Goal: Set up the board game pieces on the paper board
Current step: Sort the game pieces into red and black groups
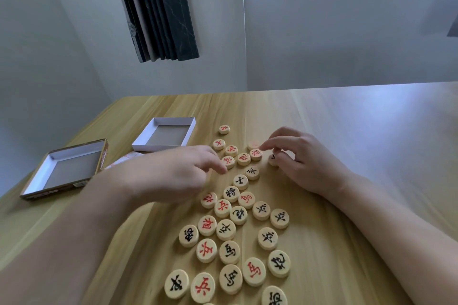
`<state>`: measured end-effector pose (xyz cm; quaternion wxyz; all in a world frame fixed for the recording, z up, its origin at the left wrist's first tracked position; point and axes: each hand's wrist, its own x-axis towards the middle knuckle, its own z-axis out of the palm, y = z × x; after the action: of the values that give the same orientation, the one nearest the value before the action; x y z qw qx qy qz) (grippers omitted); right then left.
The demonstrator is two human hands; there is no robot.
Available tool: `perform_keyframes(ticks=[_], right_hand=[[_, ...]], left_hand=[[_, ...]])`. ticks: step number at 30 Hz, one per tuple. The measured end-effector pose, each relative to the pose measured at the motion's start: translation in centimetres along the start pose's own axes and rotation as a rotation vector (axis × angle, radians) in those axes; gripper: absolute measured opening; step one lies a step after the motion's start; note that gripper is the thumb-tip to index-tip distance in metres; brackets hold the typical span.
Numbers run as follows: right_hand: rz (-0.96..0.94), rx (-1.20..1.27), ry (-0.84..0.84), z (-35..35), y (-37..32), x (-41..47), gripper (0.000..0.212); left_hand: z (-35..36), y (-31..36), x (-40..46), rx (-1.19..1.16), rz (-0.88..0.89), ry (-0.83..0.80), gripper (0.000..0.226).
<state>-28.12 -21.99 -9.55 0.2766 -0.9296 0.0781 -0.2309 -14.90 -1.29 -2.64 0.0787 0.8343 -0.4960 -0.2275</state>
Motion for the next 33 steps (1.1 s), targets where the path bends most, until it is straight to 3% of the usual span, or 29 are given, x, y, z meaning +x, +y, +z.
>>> perform_keyframes(ticks=[6,10,12,14,15,18,20,24,28,33], right_hand=[[0.027,0.017,-0.063,0.2,-1.5,-1.3,0.040],[-0.012,-0.029,-0.202,1.1,-2.8,-2.1,0.047],[-0.027,-0.053,-0.235,1.2,-3.3,-2.7,0.050],[-0.027,-0.054,-0.221,0.9,-3.6,-3.5,0.051],[-0.028,-0.050,-0.214,0.8,-3.8,-3.9,0.051],[-0.050,-0.066,-0.272,0.8,-4.3,-4.6,0.052],[-0.065,-0.130,-0.325,1.0,-4.5,-4.5,0.055],[-0.063,-0.126,-0.325,0.9,-4.8,-4.5,0.056],[-0.079,-0.145,-0.342,0.8,-5.0,-4.6,0.054],[0.009,-0.167,-0.240,0.8,-4.9,-4.9,0.050]], left_hand=[[-0.2,-1.1,-0.8,0.080,-0.070,-0.092,0.063],[0.2,-0.7,-0.8,0.125,-0.083,-0.166,0.062],[0.6,-0.7,0.2,0.137,-0.103,-0.202,0.052],[0.8,0.1,0.1,0.137,-0.090,-0.227,0.015],[1.0,0.2,0.4,0.145,-0.040,-0.219,0.009],[1.2,0.3,0.6,0.167,-0.125,-0.183,0.040],[1.7,-0.5,0.9,0.175,-0.190,-0.211,0.035],[1.6,-0.9,0.6,0.250,-0.134,-0.235,0.028],[0.5,1.5,-1.8,0.222,-0.139,-0.223,0.049],[0.1,2.3,-2.5,0.293,-0.158,-0.118,0.045]])
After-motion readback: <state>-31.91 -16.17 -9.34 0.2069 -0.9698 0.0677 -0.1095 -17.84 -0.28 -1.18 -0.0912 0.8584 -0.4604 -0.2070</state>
